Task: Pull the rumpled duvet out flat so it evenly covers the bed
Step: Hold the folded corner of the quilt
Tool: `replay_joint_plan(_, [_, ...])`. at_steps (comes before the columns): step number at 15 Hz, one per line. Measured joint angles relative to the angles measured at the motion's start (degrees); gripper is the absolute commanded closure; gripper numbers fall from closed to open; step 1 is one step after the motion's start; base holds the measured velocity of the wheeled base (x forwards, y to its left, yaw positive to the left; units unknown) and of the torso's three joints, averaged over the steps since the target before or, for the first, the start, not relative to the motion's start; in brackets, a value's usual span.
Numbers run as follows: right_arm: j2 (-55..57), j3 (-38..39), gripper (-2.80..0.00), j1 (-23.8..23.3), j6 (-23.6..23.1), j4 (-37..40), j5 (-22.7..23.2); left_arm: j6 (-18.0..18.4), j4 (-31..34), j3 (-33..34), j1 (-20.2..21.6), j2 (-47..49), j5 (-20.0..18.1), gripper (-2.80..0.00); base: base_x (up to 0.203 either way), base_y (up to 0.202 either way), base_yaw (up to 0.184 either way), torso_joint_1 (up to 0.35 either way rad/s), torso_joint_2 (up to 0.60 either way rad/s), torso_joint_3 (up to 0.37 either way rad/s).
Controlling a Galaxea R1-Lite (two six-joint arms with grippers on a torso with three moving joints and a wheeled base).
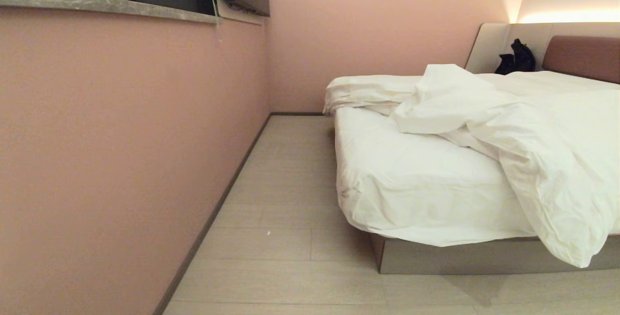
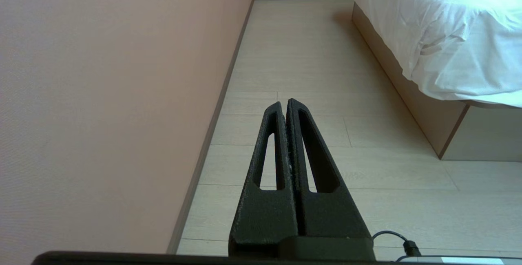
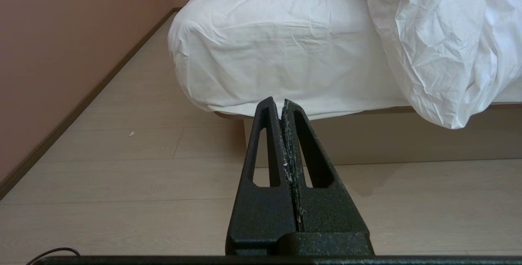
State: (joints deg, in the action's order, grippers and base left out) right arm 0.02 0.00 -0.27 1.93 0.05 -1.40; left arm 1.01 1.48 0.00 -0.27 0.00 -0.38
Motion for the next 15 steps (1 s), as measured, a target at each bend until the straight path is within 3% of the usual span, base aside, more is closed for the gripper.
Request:
replay_joint_plan(6, [0.0, 0.0, 0.0, 0.0, 0.0, -0.1, 0.0, 0.1, 0.0, 0.0, 0.0, 0.0, 0.0, 0.0, 0.02, 0.0, 0.0, 0.0, 0.0, 0.001])
replay_joint_plan(15, [0.0, 0.0, 0.0, 0.0, 0.0, 0.0, 0.0, 0.1, 0.1, 0.0, 0.0, 0.0, 0.0, 0.0, 0.195, 0.0, 0.001, 0.003, 0.0, 0.002])
